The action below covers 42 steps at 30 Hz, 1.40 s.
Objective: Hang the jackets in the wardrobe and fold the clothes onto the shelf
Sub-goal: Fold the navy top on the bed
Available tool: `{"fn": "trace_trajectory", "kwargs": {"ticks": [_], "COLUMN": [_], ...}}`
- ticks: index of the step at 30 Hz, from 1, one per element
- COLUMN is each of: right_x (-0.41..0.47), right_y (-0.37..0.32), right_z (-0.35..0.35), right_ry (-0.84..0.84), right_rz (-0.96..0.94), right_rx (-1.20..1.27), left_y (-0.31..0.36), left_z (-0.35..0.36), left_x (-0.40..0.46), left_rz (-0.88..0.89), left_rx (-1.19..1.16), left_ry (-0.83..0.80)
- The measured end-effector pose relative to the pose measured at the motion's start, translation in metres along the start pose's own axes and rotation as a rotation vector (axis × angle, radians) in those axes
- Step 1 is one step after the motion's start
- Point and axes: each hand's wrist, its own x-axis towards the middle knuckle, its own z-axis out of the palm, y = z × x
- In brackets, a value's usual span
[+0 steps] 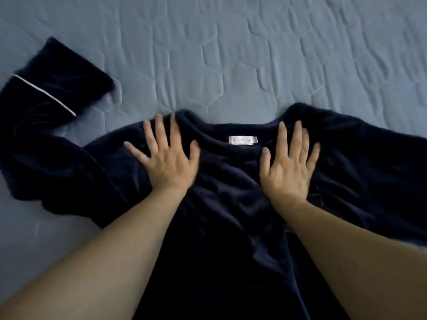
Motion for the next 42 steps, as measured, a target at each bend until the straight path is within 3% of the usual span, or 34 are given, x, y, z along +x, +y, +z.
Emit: {"fn": "trace_trajectory", "kwargs": {"ticks": [7,21,25,28,29,31,32,33,34,35,36,37,38,39,42], "right_x": [-0.001,-0.002,-0.007,-0.002,-0.003,-0.014,-0.026,-0.044,-0.064,-0.086,-0.109,-0.130,-0.143,-0.152,-0.160], "right_y": [-0.004,-0.004,-0.007,-0.023,-0.035,-0.066,-0.086,-0.108,-0.130,-0.148,-0.163,-0.174,-0.178,-0.178,-0.172], "right_z": [-0.012,-0.010,-0.012,-0.031,-0.041,-0.057,-0.060,-0.062,-0.060,-0.055,-0.044,-0.032,-0.014,0.001,0.018], "right_ry": [-0.062,0.026,-0.035,-0.161,-0.174,-0.058,0.062,0.162,0.219,0.223,0.176,0.095,0.000,-0.051,-0.019], "right_rz": [0.013,0.003,-0.007,0.078,0.120,0.079,-0.039,-0.187,-0.330,-0.448,-0.525,-0.562,-0.565,-0.545,-0.497], "right_rx": [-0.001,-0.029,-0.093,-0.167,-0.141,-0.035,0.021,0.075,0.122,0.156,0.163,0.132,0.088,0.051,0.032], "left_y": [0.003,0.002,0.004,-0.007,-0.020,-0.059,-0.085,-0.117,-0.152,-0.184,-0.211,-0.229,-0.235,-0.236,-0.230], "left_z": [-0.012,-0.006,-0.013,-0.037,-0.049,-0.076,-0.084,-0.086,-0.087,-0.083,-0.075,-0.070,-0.066,-0.070,-0.097], "left_x": [-0.001,-0.002,-0.006,-0.010,-0.013,-0.024,-0.028,-0.029,-0.031,-0.032,-0.035,-0.043,-0.045,-0.046,-0.055], "left_rz": [-0.021,0.009,-0.013,0.101,0.204,0.373,0.295,0.084,-0.199,-0.488,-0.697,-0.765,-0.735,-0.647,-0.473], "left_rx": [-0.007,-0.044,-0.085,-0.299,-0.420,-0.552,-0.516,-0.501,-0.557,-0.660,-0.772,-0.864,-0.956,-1.085,-1.653], "left_ry": [-0.075,0.020,-0.014,-0.074,-0.005,0.377,0.605,0.757,0.755,0.605,0.396,0.210,0.089,0.069,0.066]}}
